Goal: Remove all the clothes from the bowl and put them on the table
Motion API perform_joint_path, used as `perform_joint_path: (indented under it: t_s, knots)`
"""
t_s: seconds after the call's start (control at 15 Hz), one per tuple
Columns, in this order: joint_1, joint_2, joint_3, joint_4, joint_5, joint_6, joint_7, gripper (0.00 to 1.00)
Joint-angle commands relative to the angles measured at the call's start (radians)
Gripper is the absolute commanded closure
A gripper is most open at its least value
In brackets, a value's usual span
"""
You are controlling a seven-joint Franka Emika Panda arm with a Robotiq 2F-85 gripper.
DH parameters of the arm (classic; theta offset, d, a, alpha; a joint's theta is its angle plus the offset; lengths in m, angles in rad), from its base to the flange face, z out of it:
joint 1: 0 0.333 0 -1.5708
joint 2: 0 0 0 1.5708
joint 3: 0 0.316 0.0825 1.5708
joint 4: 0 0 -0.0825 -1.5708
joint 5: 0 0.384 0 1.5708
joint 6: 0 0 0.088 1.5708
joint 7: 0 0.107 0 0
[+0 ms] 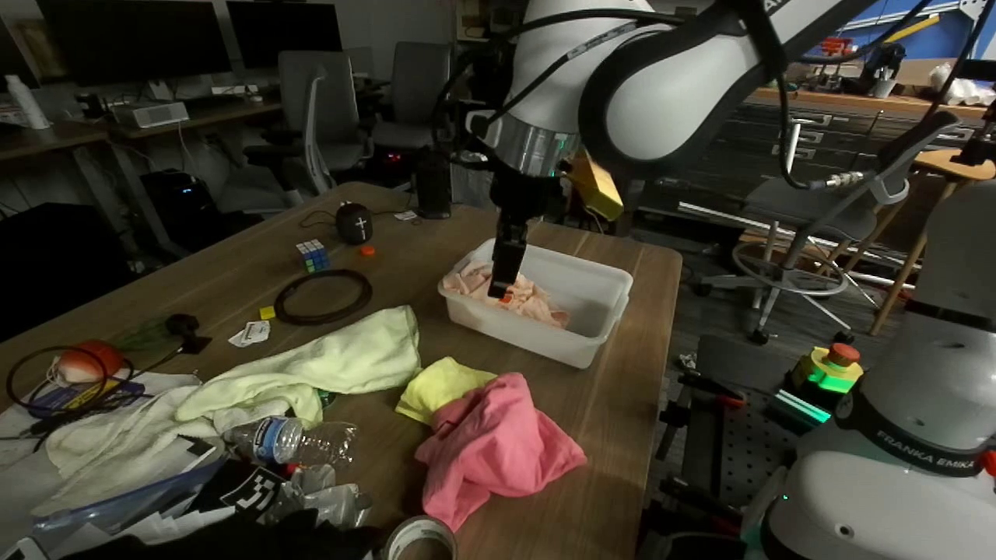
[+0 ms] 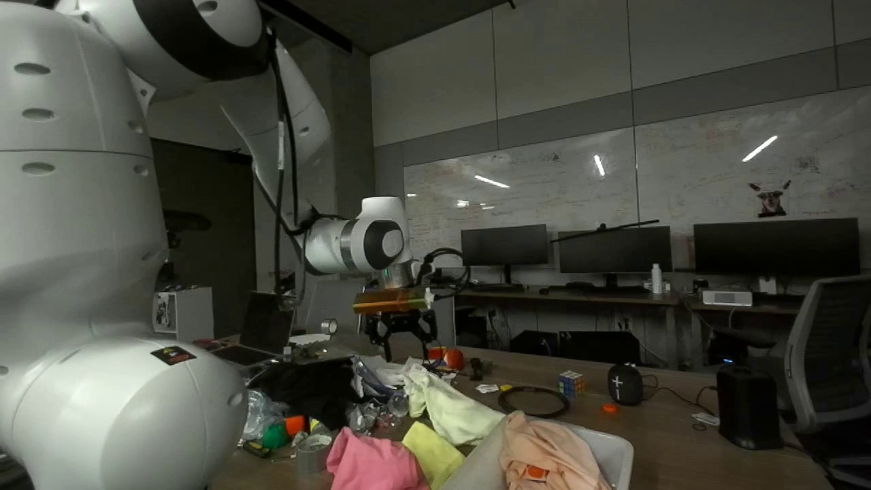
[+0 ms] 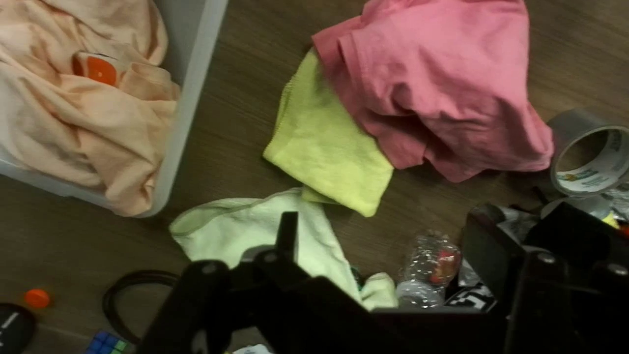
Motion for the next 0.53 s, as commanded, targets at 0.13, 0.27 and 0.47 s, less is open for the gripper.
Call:
perform_joint_path:
  t_s: [0.13, 0.27, 0.47]
  knots:
    - [-0.108, 0.02, -0.121, 0.057, 0.005, 0.048, -0.053, 0.0]
    - [-0.138, 0.042, -0.152, 0.096, 0.006, 0.047, -0.054, 0.0]
    - [-0.167, 0.108, -0.182, 0.185, 0.019, 0.021, -0.059, 0.0]
